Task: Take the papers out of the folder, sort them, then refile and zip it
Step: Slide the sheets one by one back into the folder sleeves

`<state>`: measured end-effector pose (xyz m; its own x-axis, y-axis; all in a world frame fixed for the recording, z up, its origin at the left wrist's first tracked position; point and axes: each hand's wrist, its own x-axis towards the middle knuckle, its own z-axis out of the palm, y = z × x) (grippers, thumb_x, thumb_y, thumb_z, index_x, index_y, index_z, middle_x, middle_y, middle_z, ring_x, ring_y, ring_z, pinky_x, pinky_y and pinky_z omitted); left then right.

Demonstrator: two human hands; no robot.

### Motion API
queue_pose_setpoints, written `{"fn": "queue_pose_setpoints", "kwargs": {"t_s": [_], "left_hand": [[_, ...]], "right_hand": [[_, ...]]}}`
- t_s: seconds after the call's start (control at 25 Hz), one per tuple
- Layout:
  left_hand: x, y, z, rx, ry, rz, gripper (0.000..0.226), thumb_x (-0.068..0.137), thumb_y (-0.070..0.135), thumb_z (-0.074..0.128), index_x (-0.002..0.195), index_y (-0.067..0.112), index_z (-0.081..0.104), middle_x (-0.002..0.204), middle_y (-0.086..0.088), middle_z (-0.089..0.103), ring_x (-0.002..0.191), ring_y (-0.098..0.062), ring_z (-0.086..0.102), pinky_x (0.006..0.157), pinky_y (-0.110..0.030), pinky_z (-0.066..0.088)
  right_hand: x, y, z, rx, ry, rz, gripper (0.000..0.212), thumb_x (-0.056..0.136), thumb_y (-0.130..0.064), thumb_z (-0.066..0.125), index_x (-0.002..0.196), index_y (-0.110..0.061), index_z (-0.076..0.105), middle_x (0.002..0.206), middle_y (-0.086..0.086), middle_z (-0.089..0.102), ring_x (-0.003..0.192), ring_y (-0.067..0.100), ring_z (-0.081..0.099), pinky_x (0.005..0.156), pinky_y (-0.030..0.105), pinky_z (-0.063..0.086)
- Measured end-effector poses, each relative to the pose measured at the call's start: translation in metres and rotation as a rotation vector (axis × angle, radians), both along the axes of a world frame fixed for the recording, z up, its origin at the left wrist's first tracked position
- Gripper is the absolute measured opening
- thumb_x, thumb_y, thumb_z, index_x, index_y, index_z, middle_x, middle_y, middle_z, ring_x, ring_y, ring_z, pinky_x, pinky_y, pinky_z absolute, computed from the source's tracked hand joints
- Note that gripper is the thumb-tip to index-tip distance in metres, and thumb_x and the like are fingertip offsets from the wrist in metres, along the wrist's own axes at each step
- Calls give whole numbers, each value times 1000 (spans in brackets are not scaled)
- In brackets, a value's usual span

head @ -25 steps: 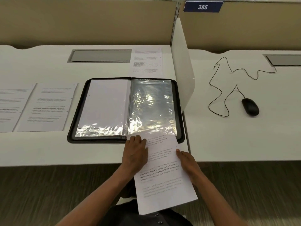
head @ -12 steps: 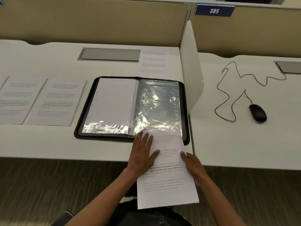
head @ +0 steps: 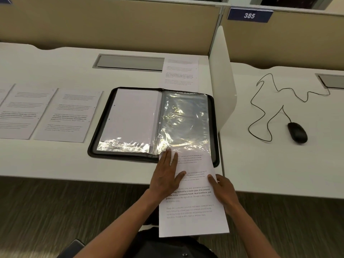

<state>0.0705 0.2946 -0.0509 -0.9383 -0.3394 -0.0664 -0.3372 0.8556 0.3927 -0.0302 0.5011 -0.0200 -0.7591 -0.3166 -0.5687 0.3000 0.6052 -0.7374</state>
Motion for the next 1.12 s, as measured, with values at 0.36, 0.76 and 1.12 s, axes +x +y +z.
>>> {"fn": "queue_pose_setpoints", "kwargs": {"t_s": [0.36,0.76,1.12], "left_hand": [[-4,-3,-2,-56,-33,-35,81,96,65,24,159,16,10,167,-7,6,152,-29,-16,124,-48,-3],[-4,-7,-5,-59,-67,-51,81,97,66,27,159,26,-7,165,-4,-20,147,-31,-31,123,-51,-8],[-14,-2,-8,-81,-102,98,90,93,73,23,159,18,-3,162,-20,-23,148,-37,-24,120,-49,-11]], "right_hand": [[4,-1,-5,209,523,91,37,96,-40,62,126,-25,48,91,-4,64,75,15,64,68,32,54],[5,-8,-15,75,511,32,21,104,-26,48,88,-21,61,71,-7,63,62,10,60,55,23,43],[0,-16,-16,76,375,-22,20,104,-26,50,90,-22,64,78,-7,66,69,11,63,62,30,54]]}}
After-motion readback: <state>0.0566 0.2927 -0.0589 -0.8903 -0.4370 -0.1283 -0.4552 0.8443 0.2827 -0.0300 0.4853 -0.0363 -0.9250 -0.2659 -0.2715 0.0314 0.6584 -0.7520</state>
